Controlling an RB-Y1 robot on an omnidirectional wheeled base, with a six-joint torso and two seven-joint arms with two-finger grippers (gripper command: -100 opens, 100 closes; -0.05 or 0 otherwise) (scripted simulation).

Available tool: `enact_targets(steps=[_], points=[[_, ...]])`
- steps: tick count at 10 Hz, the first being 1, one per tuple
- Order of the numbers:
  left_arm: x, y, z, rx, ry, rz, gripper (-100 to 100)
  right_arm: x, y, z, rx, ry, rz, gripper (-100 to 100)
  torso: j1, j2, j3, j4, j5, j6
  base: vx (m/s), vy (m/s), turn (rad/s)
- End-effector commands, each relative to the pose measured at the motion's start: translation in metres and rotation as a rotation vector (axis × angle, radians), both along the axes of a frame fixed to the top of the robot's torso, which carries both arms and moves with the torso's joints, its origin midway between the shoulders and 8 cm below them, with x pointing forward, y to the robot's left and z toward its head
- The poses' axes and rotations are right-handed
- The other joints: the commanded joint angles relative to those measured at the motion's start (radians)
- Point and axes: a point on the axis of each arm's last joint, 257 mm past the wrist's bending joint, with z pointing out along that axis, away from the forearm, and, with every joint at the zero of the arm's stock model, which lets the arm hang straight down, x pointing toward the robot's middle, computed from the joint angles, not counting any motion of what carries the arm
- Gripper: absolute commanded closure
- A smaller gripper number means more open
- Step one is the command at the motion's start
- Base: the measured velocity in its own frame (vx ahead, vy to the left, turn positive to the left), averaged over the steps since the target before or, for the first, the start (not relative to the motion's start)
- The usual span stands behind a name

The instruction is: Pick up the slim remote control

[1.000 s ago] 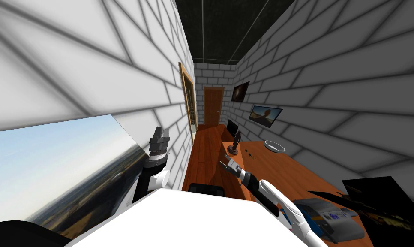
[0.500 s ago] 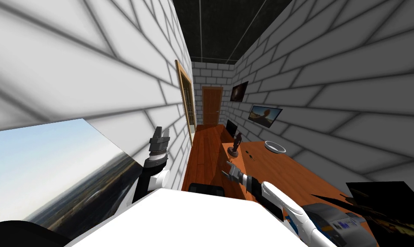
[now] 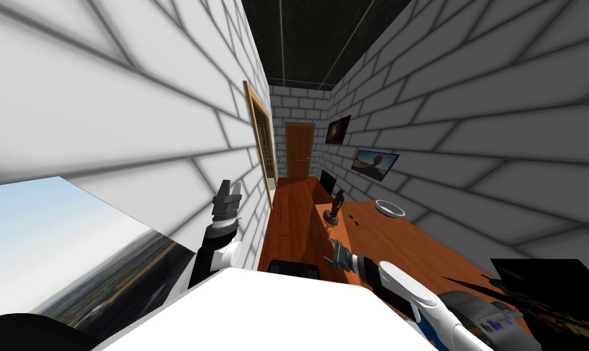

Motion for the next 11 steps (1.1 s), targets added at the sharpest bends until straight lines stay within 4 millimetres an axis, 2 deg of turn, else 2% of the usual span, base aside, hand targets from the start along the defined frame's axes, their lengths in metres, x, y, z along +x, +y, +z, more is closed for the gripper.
enact_targets(steps=[1, 2, 3, 4, 5, 6, 7, 8, 9, 11], points=[[0.000, 0.000, 0.000, 0.000, 0.000, 0.000, 0, -0.014, -0.026, -0.020, -0.111, 0.012, 0.053, -100, 0.000, 0.000, 0.000, 0.000, 0.000, 0.000, 0.045, 0.013, -0.112], [0.000, 0.000, 0.000, 0.000, 0.000, 0.000, 0, -0.016, -0.027, -0.022, -0.130, 0.007, 0.069, -100, 0.000, 0.000, 0.000, 0.000, 0.000, 0.000, 0.040, 0.011, -0.063], [0.000, 0.000, 0.000, 0.000, 0.000, 0.000, 0, -0.028, -0.052, -0.037, -0.215, 0.021, 0.111, -100, 0.000, 0.001, 0.000, 0.000, 0.000, 0.000, 0.049, 0.006, -0.091], [0.000, 0.000, 0.000, 0.000, 0.000, 0.000, 0, -0.030, -0.054, -0.040, -0.234, 0.015, 0.128, -100, -0.001, 0.000, 0.000, 0.000, 0.000, 0.000, 0.041, 0.008, -0.059], [0.000, 0.000, 0.000, 0.000, 0.000, 0.000, 0, -0.042, -0.080, -0.053, -0.316, 0.030, 0.171, -100, 0.000, 0.001, 0.000, 0.000, 0.000, 0.000, 0.041, 0.015, -0.094], [0.000, 0.000, 0.000, 0.000, 0.000, 0.000, 0, -0.044, -0.081, -0.055, -0.334, 0.025, 0.188, -100, 0.000, 0.001, 0.000, 0.000, 0.000, 0.000, 0.031, 0.018, -0.070], [0.000, 0.000, 0.000, 0.000, 0.000, 0.000, 0, -0.055, -0.108, -0.064, -0.410, 0.041, 0.229, -100, 0.000, 0.001, 0.001, 0.000, 0.000, 0.000, 0.033, 0.021, -0.108], [0.000, 0.000, 0.000, 0.000, 0.000, 0.000, 0, -0.057, -0.110, -0.067, -0.429, 0.036, 0.248, -100, 0.000, 0.001, 0.001, 0.000, 0.000, 0.000, 0.026, 0.017, -0.064], [0.000, 0.000, 0.000, 0.000, 0.000, 0.000, 0, -0.069, -0.137, -0.074, -0.504, 0.051, 0.294, -100, 0.000, 0.002, 0.001, 0.000, 0.000, 0.000, 0.034, 0.016, -0.112], [0.000, 0.000, 0.000, 0.000, 0.000, 0.000, 0, -0.070, -0.139, -0.076, -0.519, 0.048, 0.309, -100, 0.000, 0.002, 0.001, 0.000, 0.000, 0.000, 0.015, 0.011, -0.033]])
